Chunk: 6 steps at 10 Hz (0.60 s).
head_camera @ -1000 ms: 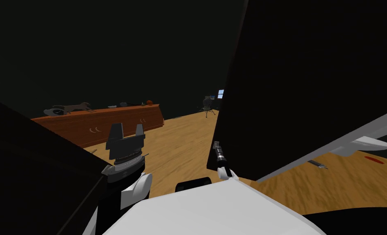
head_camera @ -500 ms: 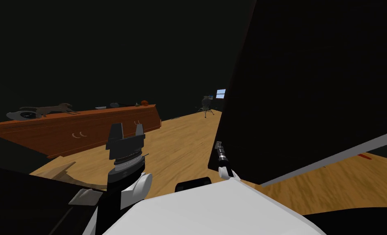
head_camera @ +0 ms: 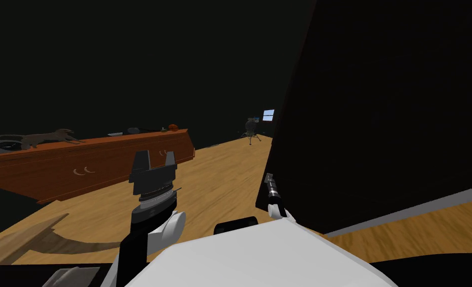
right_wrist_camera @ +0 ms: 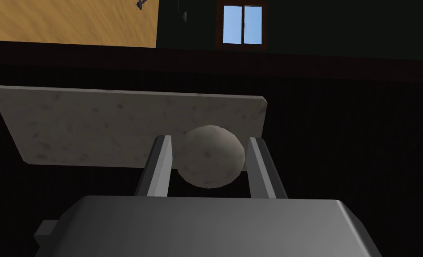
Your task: Push the door open
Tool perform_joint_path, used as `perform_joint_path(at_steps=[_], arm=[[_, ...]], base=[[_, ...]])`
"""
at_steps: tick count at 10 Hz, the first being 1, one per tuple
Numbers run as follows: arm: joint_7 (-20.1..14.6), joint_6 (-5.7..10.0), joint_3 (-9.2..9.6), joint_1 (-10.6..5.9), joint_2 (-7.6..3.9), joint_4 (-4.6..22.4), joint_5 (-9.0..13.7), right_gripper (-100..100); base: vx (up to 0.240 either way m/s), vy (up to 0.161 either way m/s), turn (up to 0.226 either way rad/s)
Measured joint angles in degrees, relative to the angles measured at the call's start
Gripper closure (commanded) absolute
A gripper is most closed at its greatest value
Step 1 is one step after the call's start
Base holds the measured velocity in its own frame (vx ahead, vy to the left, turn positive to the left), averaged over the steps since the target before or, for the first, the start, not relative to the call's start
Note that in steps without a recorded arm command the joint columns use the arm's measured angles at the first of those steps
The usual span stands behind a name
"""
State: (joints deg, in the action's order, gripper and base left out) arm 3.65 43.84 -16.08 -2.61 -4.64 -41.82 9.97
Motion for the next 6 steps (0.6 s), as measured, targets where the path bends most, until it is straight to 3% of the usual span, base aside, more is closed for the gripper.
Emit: perform_joint_path(at_steps=[3,4,6], arm=[[0.6,0.07,-1.96,0.38,-0.18,-0.5,1.1,100],[1.0,-0.74,-2.64,1.30,0.14,-2.2,1.5,100],[1.3,0.55,-3.95,-0.15,-0.43,0.5,2.2,100]], base=[[0.232,0.013,-0.065],[0.158,0.025,-0.054],[0.204,0.018,-0.056]])
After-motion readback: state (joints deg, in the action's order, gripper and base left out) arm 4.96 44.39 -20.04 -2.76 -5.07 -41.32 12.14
